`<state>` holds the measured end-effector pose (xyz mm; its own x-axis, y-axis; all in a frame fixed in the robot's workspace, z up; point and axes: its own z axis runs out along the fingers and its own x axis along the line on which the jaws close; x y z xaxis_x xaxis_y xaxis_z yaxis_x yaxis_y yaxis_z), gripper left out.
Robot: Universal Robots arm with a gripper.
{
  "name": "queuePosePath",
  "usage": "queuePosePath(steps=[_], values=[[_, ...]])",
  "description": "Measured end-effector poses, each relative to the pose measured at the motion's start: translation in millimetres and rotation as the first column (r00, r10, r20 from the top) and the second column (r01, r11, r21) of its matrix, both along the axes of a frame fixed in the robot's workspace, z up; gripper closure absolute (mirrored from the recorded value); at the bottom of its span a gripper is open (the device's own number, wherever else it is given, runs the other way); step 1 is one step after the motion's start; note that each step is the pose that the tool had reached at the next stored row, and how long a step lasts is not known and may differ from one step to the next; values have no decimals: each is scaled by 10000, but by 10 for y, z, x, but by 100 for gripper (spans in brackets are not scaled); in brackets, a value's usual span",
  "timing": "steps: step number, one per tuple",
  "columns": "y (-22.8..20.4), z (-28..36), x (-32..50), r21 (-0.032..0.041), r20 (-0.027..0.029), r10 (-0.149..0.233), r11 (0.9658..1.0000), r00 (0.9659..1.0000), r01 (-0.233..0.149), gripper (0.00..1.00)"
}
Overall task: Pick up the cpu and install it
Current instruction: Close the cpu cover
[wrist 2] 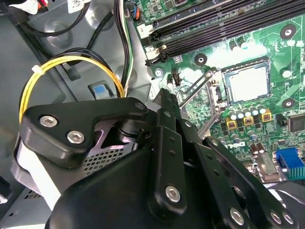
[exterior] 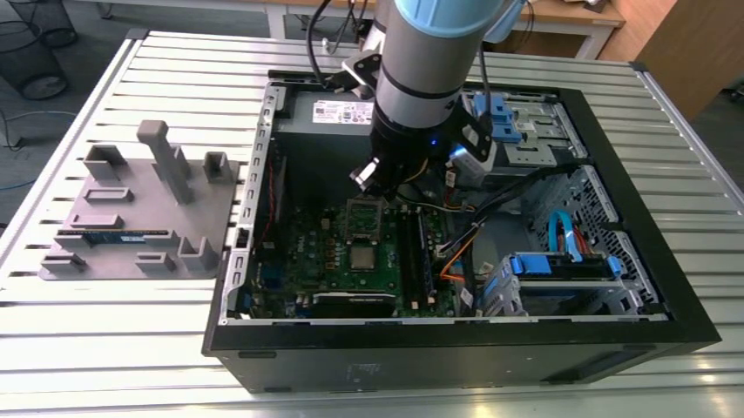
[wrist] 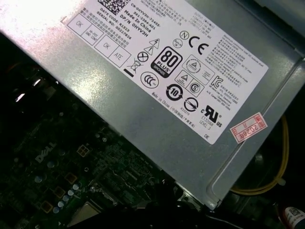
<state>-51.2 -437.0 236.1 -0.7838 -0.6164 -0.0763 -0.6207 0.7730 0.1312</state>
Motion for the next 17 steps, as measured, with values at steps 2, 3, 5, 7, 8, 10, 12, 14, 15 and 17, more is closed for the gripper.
queuePosePath(steps=[2, 3, 5, 7, 8, 10, 12, 14, 15, 17], values=[[-1, 4, 0, 1, 0, 22, 10000, 10000, -22, 89], [-1, 5, 0, 0, 0, 32, 10000, 10000, -32, 89], [-3, 7, 0, -1, 0, 53, 10000, 10000, -53, 89], [-4, 9, 0, -2, 0, 76, 10000, 10000, -76, 89], [-5, 10, 0, -2, 0, 87, 10000, 10000, -87, 89], [-5, 11, 0, -1, 0, 109, 9999, 9999, -109, 89], [-6, 13, 0, -2, 0, 128, 9999, 9999, -128, 89], [-6, 15, 0, -2, 0, 147, 9999, 9999, -147, 89], [-6, 16, 0, -1, 0, 156, 9999, 9999, -156, 89], [-7, 18, 0, -2, 0, 173, 9999, 9999, -173, 89]])
